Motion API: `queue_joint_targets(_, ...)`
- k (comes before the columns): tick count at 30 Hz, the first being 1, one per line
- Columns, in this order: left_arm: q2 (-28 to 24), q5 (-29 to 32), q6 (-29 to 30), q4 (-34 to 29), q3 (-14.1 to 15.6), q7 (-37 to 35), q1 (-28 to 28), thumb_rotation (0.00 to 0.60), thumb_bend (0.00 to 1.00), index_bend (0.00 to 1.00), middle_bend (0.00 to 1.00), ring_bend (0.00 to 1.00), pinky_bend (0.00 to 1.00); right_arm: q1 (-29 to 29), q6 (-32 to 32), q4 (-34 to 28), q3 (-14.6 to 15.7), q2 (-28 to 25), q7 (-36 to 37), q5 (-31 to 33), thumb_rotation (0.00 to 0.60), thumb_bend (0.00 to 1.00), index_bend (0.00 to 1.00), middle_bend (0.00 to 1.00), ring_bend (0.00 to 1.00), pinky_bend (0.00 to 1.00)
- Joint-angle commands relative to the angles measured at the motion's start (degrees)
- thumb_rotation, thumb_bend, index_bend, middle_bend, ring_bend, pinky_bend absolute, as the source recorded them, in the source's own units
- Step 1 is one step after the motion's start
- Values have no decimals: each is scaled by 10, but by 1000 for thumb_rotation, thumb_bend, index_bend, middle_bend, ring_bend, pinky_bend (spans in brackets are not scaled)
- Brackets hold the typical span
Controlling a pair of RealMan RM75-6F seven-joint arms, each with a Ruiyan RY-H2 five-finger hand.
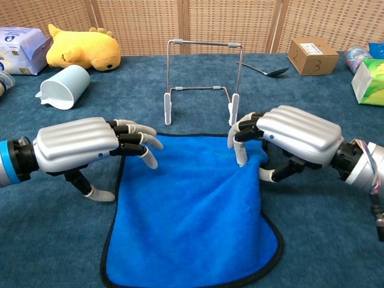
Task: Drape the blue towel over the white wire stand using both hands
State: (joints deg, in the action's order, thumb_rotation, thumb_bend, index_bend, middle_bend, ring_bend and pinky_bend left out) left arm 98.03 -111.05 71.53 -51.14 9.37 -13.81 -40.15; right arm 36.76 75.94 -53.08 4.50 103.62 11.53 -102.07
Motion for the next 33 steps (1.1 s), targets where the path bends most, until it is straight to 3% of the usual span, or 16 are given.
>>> queue_joint_targets(1,7,2,-3,6,2,-2,-5,600,290,261,170,112,129,-1,0,1,0,0,1,0,600,412,723,373,288,371)
queue_joint_targets(9,21,10,-7,16,3,-8,-14,600,337,264,186,118,130,-3,2,1,-1,-1,2,2,600,416,723,373,288,374)
queue_joint_targets(26,39,24,-14,20,11,-12,-22,600,643,284,214,146,134,-7,5,4,-2,-3,3,4,600,421,723,373,293,378)
queue_joint_targets(33,45,34,-14,17,9,-10,-20,600,705,291,219,151,140,-8,7,1,-4,-6,2,4,600,427,721,373,294,380)
